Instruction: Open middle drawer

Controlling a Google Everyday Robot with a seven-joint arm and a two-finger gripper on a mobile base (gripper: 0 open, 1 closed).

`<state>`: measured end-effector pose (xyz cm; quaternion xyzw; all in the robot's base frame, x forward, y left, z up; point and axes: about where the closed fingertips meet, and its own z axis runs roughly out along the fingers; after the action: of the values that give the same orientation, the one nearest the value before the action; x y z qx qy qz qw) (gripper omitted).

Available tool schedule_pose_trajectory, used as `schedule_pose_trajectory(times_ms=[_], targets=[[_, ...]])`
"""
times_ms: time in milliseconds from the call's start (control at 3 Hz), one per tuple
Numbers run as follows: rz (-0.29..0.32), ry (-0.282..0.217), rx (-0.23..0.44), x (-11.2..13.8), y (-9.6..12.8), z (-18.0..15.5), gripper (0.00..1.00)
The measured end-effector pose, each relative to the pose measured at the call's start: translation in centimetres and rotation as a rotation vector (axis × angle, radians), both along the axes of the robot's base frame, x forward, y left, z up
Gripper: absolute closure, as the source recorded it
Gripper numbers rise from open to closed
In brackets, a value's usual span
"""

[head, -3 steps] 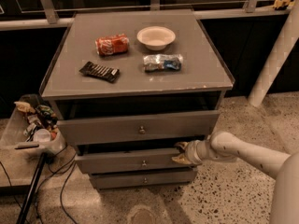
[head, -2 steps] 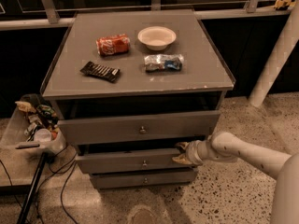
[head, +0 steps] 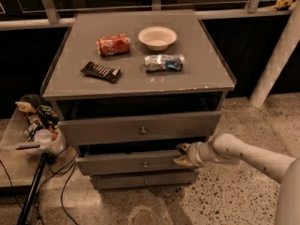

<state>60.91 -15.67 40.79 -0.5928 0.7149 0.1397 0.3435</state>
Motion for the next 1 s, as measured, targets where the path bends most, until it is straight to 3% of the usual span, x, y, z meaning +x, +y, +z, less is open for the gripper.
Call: schedule_pose_trajectory(times_ms=[333, 1000], targets=[[-0.009, 0.001, 0.013, -1.14, -0.15, -0.37, 1.0], [-0.009, 0.001, 0.013, -1.15, -0.14, -0.37, 0.58]])
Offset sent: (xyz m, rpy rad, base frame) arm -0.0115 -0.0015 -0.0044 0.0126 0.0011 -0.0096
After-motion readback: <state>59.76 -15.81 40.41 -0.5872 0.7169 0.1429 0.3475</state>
